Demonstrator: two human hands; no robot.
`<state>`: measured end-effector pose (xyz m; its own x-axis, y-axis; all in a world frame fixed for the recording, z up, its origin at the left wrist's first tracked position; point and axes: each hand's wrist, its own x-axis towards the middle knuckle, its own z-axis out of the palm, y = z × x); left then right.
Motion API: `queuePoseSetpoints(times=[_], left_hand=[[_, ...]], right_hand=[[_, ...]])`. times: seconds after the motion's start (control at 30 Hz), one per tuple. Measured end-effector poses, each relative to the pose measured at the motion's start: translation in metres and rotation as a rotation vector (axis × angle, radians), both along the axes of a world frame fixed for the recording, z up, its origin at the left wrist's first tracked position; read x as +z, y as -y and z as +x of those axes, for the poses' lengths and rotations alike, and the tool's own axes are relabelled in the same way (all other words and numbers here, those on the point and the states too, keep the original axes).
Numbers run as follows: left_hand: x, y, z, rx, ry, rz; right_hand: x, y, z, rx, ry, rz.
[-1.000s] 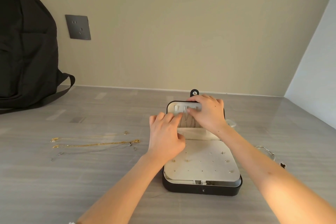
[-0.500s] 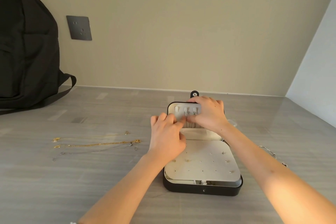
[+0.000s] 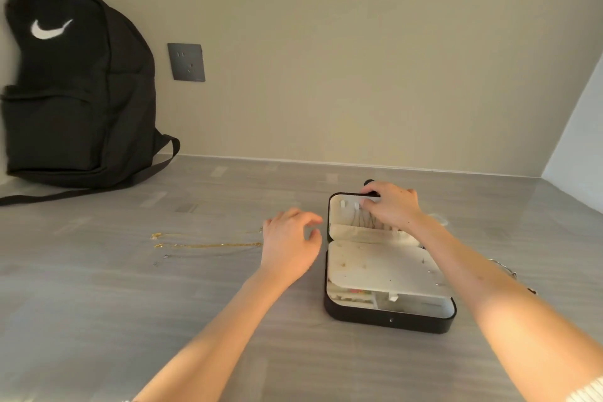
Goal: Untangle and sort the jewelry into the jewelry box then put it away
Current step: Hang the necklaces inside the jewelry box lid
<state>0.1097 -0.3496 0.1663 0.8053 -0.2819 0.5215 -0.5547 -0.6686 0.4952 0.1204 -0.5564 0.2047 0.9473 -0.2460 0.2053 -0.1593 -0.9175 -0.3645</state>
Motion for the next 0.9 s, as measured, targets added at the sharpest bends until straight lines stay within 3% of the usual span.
queuePoseSetpoints(times=[0.23, 0.4, 0.57, 0.67, 0.9], left_hand=[[-0.006, -0.131, 0.013, 0.255, -0.116, 0.082], [-0.004, -0.192, 0.028, 0.408, -0.179, 0.275], [-0.005, -0.204, 0.034, 0.331, -0.225, 0.373], [-0.010, -0.206, 0.034, 0.255, -0.279, 0.319], [-0.012, -0.210, 0.039, 0.103, -0.268, 0.209]], right_hand=[[0.020, -0.030, -0.006, 0.057, 0.044, -0.310], [0.043, -0.088, -0.022, 0.250, 0.202, -0.199], [0.030, -0.157, -0.022, 0.506, 0.109, -0.303], [0.008, -0.178, -0.006, 0.544, 0.050, -0.391], [-0.016, -0.202, 0.019, 0.582, -0.067, -0.317]])
